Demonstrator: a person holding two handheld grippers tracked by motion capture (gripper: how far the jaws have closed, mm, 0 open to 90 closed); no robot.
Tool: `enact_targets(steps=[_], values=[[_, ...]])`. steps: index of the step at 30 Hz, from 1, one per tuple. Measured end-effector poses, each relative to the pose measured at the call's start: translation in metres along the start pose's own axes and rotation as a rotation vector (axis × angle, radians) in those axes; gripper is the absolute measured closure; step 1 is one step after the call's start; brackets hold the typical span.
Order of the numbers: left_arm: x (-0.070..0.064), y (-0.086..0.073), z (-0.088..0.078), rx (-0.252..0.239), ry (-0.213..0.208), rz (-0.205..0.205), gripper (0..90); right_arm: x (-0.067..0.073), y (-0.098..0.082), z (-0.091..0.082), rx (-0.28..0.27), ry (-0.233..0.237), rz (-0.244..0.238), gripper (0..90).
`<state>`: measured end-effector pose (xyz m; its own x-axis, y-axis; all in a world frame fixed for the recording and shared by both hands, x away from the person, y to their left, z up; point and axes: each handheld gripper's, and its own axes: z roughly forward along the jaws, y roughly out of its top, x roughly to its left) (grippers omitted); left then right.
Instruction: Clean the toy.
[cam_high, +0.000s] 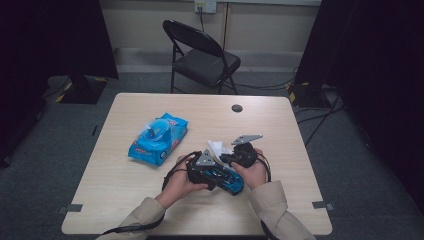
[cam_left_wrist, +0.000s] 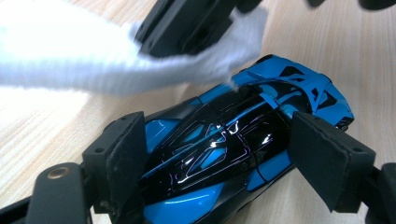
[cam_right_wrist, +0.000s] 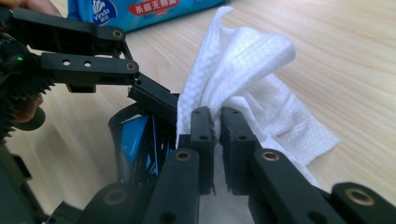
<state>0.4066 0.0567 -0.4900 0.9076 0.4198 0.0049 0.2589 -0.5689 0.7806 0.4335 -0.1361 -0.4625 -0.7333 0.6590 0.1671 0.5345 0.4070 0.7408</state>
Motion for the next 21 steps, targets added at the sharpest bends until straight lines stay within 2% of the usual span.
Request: enact_targets(steps=[8, 21], values=[[0.000, 0.000, 0.000, 0.002, -0.002, -0.004, 19.6, 0.002, -0.002, 0.018, 0.027, 0.008, 0.003, 83.2], [0.001, 0.000, 0.000, 0.003, 0.000, -0.004, 19.6, 0.000, 0.000, 0.023, 0.019, -0.006, 0.027, 81.6]])
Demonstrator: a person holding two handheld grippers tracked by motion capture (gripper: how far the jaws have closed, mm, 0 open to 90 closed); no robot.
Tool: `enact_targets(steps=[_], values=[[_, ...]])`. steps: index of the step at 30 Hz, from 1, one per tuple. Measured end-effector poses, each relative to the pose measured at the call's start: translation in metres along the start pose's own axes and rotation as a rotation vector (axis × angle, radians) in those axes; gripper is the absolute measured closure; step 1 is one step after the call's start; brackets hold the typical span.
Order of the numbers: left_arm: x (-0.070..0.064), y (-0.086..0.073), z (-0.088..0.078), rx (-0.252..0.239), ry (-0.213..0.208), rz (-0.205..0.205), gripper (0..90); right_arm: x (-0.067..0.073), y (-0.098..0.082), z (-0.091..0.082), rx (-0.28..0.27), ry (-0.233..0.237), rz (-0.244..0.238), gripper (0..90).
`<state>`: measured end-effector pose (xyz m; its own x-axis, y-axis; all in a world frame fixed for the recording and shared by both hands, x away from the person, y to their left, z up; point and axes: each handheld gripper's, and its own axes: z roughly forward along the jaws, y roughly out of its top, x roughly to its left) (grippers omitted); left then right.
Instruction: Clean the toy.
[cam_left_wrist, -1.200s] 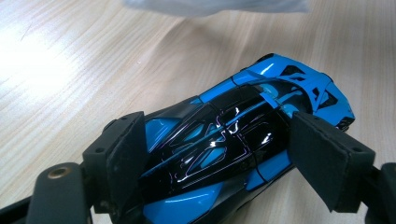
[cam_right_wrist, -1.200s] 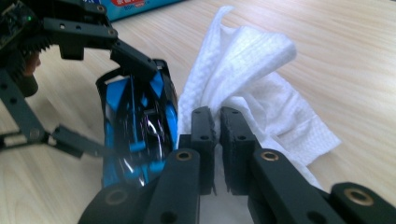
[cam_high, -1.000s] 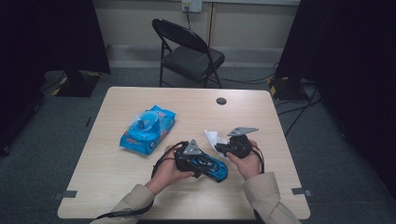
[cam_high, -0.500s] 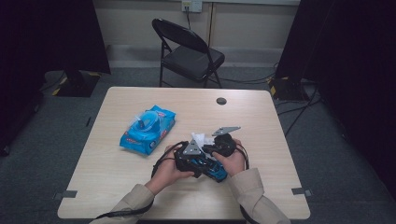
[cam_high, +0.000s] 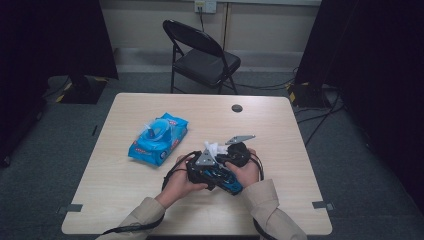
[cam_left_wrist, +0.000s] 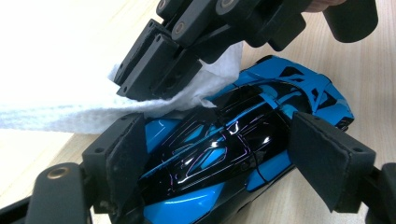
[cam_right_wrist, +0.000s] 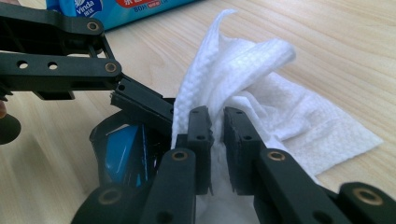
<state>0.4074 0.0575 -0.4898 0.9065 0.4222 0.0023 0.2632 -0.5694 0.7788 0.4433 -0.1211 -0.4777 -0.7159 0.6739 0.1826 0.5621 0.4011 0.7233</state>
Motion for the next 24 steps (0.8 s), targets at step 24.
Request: enact_targets(steps=[24], values=[[0.000, 0.000, 0.000, 0.002, -0.005, -0.002, 19.6, -0.006, 0.004, 0.024, 0.047, -0.020, 0.007, 84.0]])
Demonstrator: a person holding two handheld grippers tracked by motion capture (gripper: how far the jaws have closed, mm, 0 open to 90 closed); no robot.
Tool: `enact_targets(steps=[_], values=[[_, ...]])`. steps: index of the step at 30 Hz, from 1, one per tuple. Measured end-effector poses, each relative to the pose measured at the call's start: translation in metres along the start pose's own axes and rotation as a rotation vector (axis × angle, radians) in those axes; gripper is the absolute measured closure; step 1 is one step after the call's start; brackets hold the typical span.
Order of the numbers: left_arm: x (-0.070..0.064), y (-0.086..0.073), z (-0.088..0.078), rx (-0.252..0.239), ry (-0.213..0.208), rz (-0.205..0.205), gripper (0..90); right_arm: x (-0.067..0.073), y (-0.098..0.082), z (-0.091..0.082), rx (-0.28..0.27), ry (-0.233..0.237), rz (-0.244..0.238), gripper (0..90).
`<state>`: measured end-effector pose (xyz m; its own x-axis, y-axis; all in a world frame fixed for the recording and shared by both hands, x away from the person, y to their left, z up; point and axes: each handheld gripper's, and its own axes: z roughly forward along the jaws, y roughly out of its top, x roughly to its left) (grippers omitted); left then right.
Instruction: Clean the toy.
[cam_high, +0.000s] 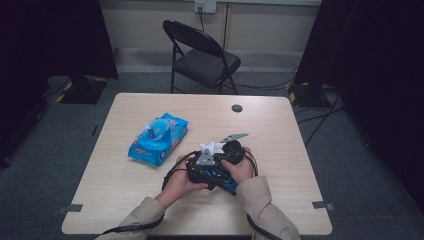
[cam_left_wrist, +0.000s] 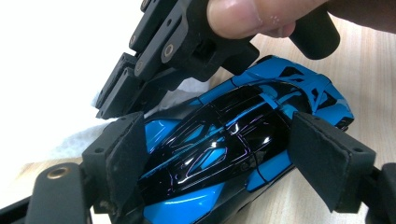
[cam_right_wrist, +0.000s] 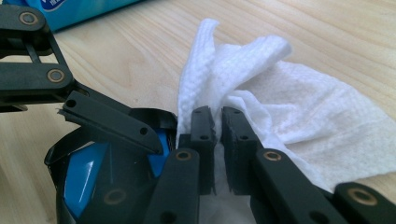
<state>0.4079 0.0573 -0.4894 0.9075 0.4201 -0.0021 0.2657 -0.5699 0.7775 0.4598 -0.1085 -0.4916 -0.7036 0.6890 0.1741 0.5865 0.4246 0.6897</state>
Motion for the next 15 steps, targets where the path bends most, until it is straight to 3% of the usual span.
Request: enact_targets(steps=[15], values=[[-0.0003, -0.0005, -0.0004, 0.000, 0.008, -0.003, 19.7, -0.0057, -0.0076, -0.0019, 0.015, -0.001, 0.002, 84.0]])
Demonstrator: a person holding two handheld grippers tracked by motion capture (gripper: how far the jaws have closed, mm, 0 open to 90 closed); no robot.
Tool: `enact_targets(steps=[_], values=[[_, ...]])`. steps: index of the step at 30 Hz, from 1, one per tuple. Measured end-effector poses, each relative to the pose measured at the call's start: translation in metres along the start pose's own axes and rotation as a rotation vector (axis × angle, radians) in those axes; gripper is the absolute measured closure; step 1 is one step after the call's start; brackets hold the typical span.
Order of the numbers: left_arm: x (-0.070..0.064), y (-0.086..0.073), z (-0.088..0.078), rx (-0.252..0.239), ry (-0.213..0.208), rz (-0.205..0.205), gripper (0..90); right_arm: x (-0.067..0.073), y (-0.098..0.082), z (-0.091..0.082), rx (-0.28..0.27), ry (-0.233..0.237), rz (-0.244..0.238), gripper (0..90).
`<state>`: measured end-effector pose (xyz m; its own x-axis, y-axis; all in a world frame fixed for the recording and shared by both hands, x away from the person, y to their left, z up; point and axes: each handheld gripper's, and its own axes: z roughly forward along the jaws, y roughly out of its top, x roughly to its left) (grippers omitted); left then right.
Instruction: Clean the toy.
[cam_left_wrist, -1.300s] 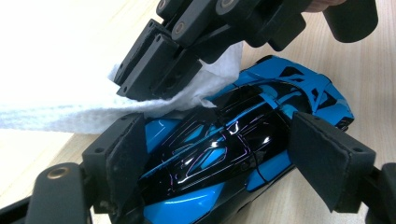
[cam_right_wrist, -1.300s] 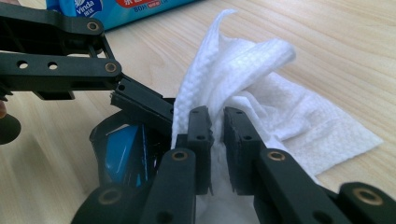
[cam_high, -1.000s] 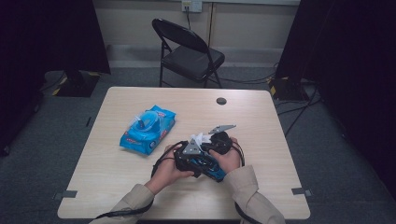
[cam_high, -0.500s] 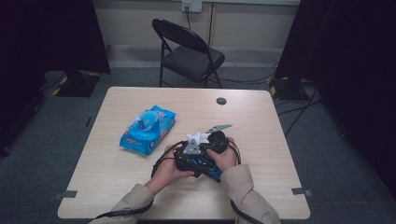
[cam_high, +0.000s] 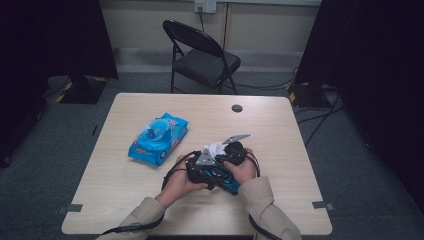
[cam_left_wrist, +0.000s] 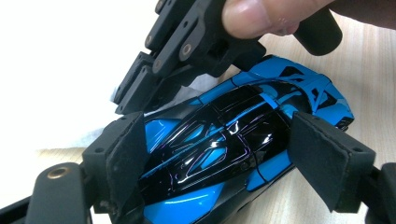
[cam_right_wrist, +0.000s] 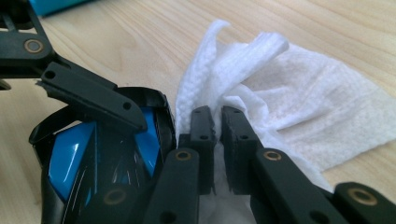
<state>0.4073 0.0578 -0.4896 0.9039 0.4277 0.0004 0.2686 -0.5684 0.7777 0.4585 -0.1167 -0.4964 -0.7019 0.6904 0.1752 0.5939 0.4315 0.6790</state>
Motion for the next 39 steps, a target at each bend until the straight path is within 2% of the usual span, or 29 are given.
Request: enact_targets(steps=[7, 11, 28, 39], values=[[0.001, 0.001, 0.000, 0.007, -0.003, 0.007, 19.7, 0.000, -0.001, -0.001, 0.002, 0.002, -0.008, 84.0], [0.000, 0.000, 0.000, -0.003, 0.001, -0.002, 19.8, -0.001, -0.003, -0.003, 0.006, 0.007, -0.012, 83.9], [0.000, 0.000, 0.000, 0.000, 0.004, 0.002, 19.8, -0.006, -0.021, -0.020, -0.013, 0.018, 0.017, 84.0], [-0.001, 0.000, 0.000, 0.000, 0.003, 0.004, 19.9, -0.009, -0.029, -0.029, -0.009, 0.024, 0.012, 84.1]])
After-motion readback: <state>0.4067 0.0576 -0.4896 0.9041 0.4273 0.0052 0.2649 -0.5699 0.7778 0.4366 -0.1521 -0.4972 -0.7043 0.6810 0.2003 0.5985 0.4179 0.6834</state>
